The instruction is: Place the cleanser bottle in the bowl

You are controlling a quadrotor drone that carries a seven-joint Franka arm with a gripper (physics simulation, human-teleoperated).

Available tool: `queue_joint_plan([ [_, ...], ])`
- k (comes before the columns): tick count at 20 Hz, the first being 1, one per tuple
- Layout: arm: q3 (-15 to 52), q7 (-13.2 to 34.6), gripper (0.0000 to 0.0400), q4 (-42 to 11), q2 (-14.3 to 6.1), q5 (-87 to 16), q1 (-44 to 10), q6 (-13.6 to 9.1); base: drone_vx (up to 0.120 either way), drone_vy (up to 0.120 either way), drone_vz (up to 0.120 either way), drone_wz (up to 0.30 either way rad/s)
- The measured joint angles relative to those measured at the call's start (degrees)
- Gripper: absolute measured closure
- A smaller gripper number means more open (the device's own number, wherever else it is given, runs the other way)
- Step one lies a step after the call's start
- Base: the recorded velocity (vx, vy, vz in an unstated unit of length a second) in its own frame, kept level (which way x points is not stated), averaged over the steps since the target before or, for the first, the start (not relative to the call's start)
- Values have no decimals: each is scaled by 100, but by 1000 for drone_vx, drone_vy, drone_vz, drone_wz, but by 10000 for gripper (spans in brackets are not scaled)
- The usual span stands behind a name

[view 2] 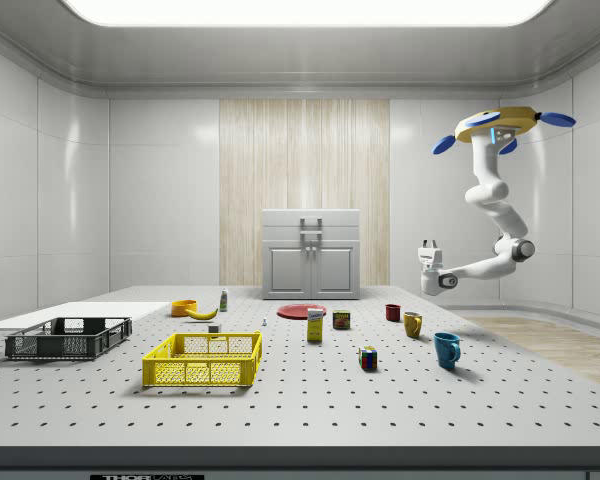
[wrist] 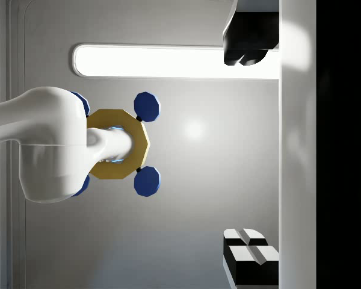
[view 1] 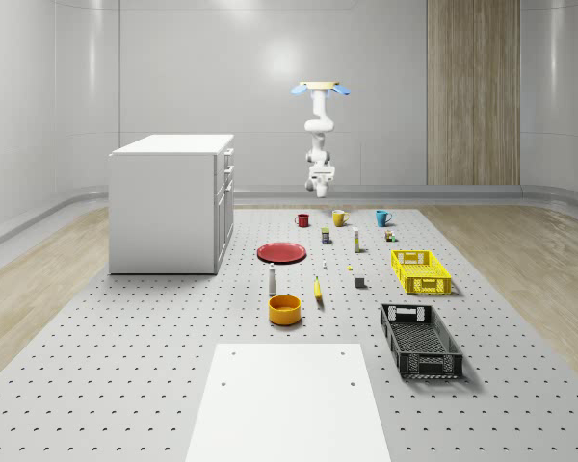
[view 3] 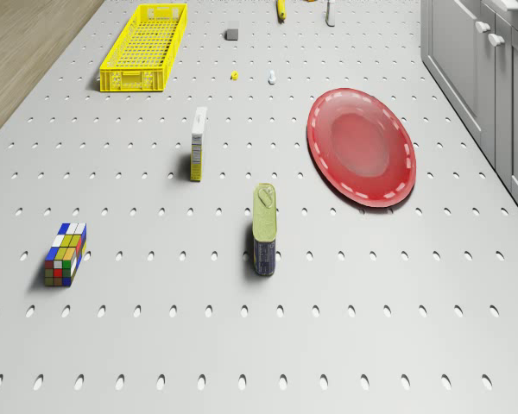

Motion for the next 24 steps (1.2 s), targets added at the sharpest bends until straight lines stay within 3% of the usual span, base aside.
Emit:
queue_joint_plan([
  [16, 127, 21, 0, -49, -49, -174, -42, 70, 120, -120, 0, 0],
  [24, 509, 92, 0, -106, -82, -711, -160, 111, 120, -120, 0, 0],
])
